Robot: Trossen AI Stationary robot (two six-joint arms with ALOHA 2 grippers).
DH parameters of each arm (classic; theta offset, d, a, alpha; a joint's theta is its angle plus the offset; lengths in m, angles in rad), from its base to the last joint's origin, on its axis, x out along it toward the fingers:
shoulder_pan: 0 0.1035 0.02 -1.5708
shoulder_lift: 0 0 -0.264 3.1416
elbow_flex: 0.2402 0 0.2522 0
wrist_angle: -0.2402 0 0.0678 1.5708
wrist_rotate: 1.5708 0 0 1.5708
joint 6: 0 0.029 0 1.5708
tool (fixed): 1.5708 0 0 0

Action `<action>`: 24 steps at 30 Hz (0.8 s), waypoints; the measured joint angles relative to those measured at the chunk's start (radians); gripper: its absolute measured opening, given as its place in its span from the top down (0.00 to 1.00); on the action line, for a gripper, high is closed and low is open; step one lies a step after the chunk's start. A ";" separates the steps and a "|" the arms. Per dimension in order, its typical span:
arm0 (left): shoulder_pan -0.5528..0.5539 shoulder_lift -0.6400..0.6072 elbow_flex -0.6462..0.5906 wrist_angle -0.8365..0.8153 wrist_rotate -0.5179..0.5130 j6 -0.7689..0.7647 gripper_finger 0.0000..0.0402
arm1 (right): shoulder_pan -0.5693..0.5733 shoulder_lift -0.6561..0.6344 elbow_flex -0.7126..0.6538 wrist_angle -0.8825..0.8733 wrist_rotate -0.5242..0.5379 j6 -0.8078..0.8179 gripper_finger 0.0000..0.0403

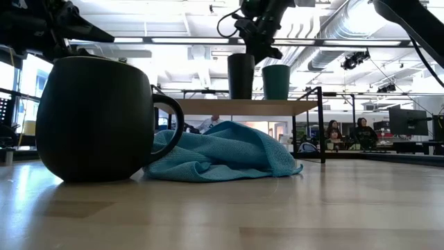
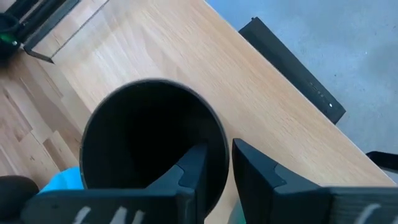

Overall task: Stack small to large cups/mugs on shelf
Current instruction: Put the black cup on the shelf

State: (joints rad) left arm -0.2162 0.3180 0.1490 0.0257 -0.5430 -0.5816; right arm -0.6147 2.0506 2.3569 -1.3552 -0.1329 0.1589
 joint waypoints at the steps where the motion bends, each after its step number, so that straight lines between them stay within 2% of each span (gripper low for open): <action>1: 0.000 0.000 0.000 0.000 0.000 0.000 0.41 | 0.000 0.000 0.000 0.006 0.000 0.000 0.84; 24: 0.000 0.000 0.000 -0.001 0.000 0.000 0.41 | 0.000 0.000 0.000 0.045 -0.027 0.001 0.84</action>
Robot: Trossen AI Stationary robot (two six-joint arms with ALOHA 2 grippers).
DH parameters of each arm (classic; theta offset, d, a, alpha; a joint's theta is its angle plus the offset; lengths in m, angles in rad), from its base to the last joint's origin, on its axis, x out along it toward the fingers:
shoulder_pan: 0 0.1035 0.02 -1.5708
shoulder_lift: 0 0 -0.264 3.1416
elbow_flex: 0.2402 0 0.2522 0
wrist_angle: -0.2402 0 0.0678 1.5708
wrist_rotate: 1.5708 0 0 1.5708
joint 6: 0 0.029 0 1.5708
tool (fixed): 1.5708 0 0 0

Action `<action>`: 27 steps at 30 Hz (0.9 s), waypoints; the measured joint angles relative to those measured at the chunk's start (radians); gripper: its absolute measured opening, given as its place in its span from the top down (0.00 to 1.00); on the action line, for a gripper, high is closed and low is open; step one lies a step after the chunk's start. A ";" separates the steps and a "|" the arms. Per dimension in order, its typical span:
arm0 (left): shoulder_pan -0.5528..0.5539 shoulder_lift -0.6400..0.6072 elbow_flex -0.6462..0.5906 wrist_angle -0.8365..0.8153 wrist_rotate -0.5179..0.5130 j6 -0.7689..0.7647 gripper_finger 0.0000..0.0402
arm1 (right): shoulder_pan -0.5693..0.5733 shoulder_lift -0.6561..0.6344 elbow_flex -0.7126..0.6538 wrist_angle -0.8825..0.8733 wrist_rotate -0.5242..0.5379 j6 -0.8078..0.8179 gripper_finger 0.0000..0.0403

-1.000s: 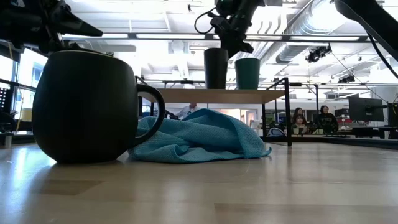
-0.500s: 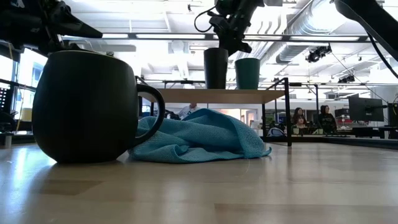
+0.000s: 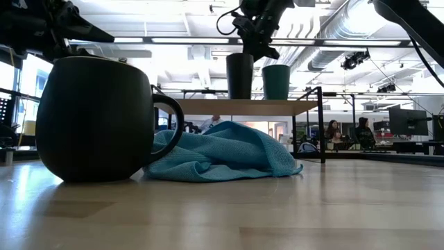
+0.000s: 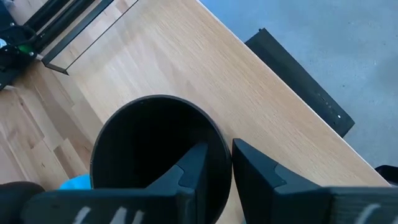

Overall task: Stack small to large cups/mugs on shelf
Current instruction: Put the black cup on the shelf

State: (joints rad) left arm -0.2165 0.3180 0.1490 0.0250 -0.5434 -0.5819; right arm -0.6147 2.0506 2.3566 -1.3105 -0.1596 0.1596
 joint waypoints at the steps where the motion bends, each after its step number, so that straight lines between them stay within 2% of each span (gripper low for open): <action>1: 0.000 0.000 0.000 0.000 0.000 0.000 0.41 | 0.000 0.000 0.000 0.002 0.000 0.000 0.84; 27: 0.000 0.000 0.000 -0.004 0.000 -0.001 0.41 | -0.002 0.050 -0.002 0.062 -0.039 0.019 0.84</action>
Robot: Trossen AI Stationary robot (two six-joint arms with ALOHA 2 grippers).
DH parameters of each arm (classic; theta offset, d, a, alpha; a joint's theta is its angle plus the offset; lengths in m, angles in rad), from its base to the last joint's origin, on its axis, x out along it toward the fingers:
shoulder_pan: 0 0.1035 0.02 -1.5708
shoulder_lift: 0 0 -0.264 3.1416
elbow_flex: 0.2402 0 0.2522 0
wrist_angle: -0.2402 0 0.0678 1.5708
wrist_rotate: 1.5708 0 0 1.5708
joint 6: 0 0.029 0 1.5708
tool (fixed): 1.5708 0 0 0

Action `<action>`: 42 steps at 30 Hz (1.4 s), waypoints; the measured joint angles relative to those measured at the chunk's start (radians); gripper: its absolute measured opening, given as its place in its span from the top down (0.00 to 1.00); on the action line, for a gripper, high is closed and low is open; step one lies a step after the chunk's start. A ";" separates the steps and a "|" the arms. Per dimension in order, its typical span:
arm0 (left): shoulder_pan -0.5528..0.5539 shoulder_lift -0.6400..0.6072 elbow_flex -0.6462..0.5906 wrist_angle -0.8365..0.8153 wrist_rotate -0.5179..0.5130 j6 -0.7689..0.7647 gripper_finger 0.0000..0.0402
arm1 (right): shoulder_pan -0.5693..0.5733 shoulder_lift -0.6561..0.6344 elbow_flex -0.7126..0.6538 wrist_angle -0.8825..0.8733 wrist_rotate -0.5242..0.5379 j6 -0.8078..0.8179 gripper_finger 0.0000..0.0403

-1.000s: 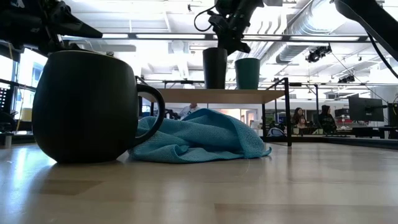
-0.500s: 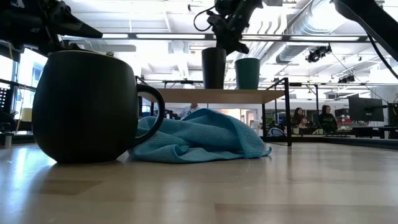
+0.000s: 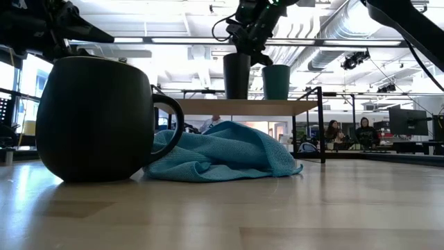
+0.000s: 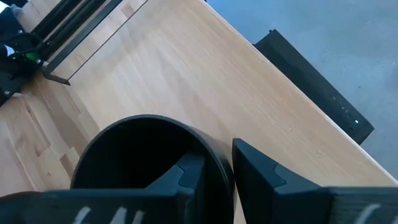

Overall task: Stack small to large cups/mugs on shelf
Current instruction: Put the black cup on the shelf

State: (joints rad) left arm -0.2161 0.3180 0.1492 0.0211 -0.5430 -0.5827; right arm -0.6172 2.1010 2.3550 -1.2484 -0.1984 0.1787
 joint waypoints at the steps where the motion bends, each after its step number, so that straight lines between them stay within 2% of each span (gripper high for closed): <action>1: 0.000 0.000 0.000 -0.003 0.000 0.000 0.41 | -0.001 0.000 0.000 0.001 -0.004 0.000 0.84; 42: 0.000 0.000 0.000 -0.018 0.000 0.000 0.41 | -0.007 0.000 0.000 0.073 -0.038 0.004 0.84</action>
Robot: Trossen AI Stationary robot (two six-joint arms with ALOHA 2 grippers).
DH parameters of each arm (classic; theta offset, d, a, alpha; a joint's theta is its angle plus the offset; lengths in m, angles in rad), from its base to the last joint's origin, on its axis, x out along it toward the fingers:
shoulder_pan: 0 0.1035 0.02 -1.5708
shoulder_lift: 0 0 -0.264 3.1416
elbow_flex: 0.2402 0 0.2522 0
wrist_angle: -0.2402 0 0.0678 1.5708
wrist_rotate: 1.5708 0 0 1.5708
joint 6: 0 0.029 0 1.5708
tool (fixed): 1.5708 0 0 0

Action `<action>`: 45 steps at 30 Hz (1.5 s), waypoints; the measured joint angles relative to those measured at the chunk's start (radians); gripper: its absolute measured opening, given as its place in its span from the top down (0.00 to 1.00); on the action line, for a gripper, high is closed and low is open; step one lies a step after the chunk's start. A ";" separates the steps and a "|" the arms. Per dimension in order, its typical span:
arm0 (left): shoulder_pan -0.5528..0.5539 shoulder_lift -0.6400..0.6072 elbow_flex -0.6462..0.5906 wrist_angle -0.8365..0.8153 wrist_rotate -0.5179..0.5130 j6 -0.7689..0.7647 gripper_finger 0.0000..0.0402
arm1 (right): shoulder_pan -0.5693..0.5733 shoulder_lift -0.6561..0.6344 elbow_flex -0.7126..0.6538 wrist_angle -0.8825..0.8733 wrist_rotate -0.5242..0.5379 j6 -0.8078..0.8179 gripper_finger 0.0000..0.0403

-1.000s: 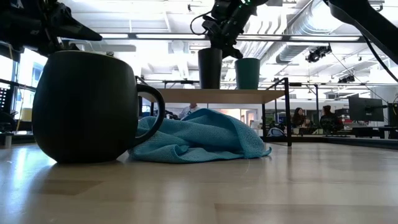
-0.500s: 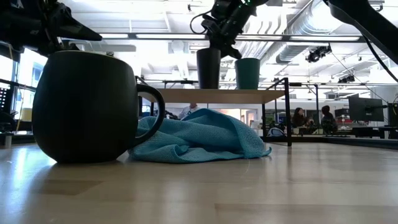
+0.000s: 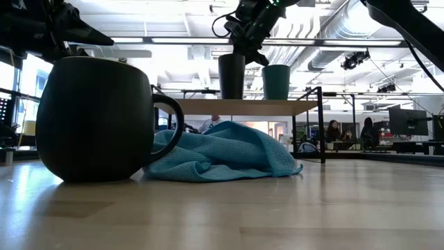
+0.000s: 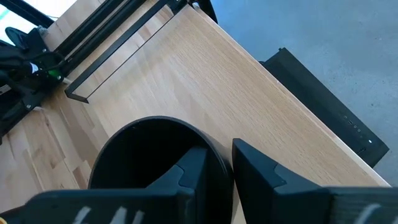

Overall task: Stack small to large cups/mugs on shelf
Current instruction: Put the black cup on the shelf

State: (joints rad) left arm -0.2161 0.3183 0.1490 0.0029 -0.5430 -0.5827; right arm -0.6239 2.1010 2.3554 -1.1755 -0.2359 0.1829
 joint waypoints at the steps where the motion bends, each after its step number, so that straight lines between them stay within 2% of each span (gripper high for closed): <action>1: 0.000 0.000 0.000 0.000 0.000 0.000 0.41 | 0.000 0.000 0.000 0.001 0.000 0.000 0.84; 17: 0.000 0.000 0.000 0.000 0.000 -0.006 0.41 | 0.000 0.000 0.000 0.014 0.000 -0.001 0.84; 27: 0.000 0.000 0.000 0.000 0.000 -0.006 0.41 | 0.000 0.000 0.000 0.003 -0.025 -0.008 0.75; 45: 0.000 0.000 0.000 0.000 0.000 -0.007 0.41 | 0.000 0.000 0.001 0.010 -0.047 -0.027 0.74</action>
State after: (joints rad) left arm -0.2162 0.3181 0.1490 0.0032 -0.5430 -0.5896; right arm -0.6241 2.1010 2.3562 -1.1656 -0.2828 0.1558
